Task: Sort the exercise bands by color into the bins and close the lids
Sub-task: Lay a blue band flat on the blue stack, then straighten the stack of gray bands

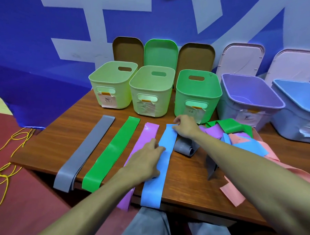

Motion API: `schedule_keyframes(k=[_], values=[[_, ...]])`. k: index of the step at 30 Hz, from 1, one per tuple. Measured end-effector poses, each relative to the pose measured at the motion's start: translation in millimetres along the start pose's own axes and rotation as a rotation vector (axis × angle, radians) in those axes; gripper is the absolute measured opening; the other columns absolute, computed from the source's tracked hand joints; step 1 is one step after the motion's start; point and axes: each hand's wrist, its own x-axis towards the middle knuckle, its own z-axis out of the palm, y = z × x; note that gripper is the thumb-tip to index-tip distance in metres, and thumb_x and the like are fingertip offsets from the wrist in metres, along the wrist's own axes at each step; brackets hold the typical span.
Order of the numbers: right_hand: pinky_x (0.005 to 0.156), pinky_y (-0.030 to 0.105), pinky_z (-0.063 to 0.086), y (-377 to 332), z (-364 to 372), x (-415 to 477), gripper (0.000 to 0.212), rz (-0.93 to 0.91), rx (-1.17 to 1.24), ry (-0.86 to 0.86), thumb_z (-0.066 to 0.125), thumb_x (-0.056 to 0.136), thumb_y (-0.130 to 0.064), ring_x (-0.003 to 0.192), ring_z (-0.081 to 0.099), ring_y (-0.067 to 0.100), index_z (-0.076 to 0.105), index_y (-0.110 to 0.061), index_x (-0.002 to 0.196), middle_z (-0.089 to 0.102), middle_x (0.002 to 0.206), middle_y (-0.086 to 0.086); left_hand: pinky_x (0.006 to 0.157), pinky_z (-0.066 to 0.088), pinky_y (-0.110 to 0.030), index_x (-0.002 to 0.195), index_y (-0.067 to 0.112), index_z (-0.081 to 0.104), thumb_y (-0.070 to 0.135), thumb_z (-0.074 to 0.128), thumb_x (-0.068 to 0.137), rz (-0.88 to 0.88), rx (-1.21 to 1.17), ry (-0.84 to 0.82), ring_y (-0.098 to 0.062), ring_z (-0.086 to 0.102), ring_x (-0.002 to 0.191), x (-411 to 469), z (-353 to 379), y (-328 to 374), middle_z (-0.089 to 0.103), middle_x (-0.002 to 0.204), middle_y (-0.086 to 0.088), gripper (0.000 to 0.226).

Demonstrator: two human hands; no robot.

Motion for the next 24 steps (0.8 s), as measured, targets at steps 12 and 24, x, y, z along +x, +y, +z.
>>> schedule_keyframes(k=[12, 24], values=[[0.081, 0.038, 0.045, 12.4, -37.4, -83.5, 0.052, -0.078, -0.455, -0.095, 0.052, 0.083, -0.062, 0.108, 0.056, 0.028, 0.057, -0.018, 0.109, 0.063, 0.113, 0.007, 0.099, 0.04, -0.041, 0.132, 0.012, 0.049, 0.024, 0.044, 0.092, 0.146, 0.102, -0.003, -0.025, 0.043, 0.118, 3.8, 14.2, 4.5, 0.045, 0.124, -0.006, 0.042], [0.069, 0.019, 0.036, 17.0, -76.4, -94.9, 0.02, -0.018, 0.141, 0.274, 0.072, 0.077, -0.015, 0.082, 0.062, 0.017, 0.073, -0.02, 0.097, 0.063, 0.076, -0.001, 0.1, 0.039, -0.04, 0.134, 0.015, 0.041, 0.051, 0.058, 0.083, 0.006, 0.147, -0.14, -0.025, 0.039, 0.121, 13.9, 6.3, 18.3, 0.038, 0.132, -0.007, 0.064]])
